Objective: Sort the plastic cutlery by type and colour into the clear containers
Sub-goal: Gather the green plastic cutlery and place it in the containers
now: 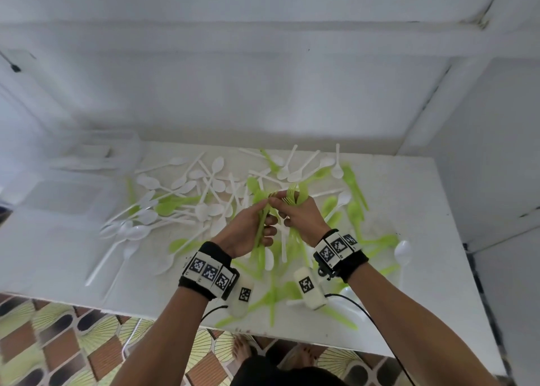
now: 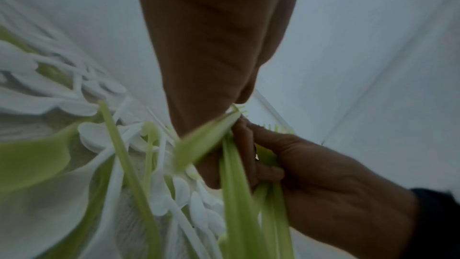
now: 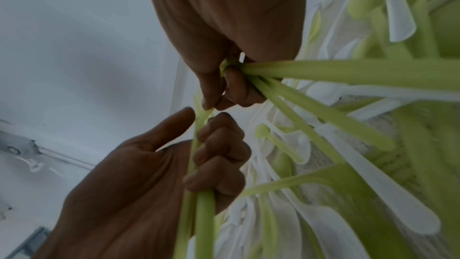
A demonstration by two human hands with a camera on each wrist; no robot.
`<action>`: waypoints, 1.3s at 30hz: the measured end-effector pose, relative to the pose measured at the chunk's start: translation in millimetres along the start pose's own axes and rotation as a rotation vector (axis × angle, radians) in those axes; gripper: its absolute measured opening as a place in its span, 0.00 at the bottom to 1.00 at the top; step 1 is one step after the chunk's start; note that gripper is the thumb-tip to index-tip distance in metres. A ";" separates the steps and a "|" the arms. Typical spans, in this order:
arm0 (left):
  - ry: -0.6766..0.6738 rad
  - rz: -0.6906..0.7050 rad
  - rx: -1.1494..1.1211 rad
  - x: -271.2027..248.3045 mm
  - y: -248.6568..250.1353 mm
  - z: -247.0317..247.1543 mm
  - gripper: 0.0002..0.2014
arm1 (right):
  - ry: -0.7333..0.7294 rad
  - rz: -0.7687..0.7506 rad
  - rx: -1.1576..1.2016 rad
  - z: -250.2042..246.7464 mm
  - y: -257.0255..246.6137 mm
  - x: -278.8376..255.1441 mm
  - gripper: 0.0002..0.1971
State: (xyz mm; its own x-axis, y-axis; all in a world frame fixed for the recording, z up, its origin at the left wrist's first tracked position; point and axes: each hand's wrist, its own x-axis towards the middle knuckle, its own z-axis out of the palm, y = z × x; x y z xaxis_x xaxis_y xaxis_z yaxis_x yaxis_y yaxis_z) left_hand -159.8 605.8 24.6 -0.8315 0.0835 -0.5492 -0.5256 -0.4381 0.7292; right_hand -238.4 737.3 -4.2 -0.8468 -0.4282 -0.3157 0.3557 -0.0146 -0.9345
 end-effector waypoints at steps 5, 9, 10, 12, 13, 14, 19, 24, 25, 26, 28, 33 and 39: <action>0.001 -0.125 -0.018 -1.6 6.7 -10.0 0.22 | 0.021 -0.049 -0.115 3.7 2.0 1.6 0.09; 0.024 -0.121 0.081 -2.4 14.5 -17.1 0.17 | 0.096 0.003 -0.178 11.6 2.6 10.0 0.17; 0.053 -0.107 0.095 -0.8 14.9 -18.7 0.17 | 0.081 0.047 -0.157 14.1 1.0 12.4 0.17; 0.103 -0.081 0.093 3.0 13.9 -23.1 0.15 | 0.032 0.128 -0.084 19.8 -1.4 17.4 0.14; 0.118 -0.081 0.085 4.1 13.2 -25.3 0.14 | 0.027 0.149 -0.075 22.3 -1.9 19.4 0.14; 0.121 -0.089 0.084 4.8 12.8 -27.5 0.12 | 0.036 0.152 -0.089 24.3 -1.3 21.4 0.14; 0.062 -0.055 0.222 3.3 7.7 -32.7 0.02 | 0.049 0.107 -0.035 30.7 2.6 23.5 0.11; 0.107 -0.008 0.269 6.3 0.9 -41.3 0.06 | 0.164 0.043 -0.125 35.8 2.1 28.3 0.14; 0.127 -0.003 0.247 7.0 0.7 -44.3 0.06 | 0.181 0.038 -0.135 35.0 -0.7 31.0 0.15; 0.143 0.007 0.223 6.9 1.7 -47.7 0.07 | 0.194 0.035 -0.155 33.7 -5.3 35.9 0.15; 0.170 0.040 0.201 5.3 3.7 -53.4 0.11 | 0.215 0.022 -0.349 26.5 -17.6 52.1 0.13; 0.190 0.120 0.320 1.3 4.2 -71.4 0.18 | 0.251 -0.036 -1.098 22.7 -34.2 120.1 0.18; 0.264 0.100 0.344 5.1 5.8 -83.5 0.09 | 0.277 0.068 -1.344 27.8 -30.3 153.4 0.21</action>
State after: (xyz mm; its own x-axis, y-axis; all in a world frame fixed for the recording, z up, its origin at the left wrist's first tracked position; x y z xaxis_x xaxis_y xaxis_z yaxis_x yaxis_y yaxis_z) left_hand -152.1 529.0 -8.0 -0.8304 -0.1955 -0.5218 -0.5111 -0.1058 0.8530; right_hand -368.1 646.9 -19.7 -0.9502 -0.1983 -0.2406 -0.1202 0.9450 -0.3043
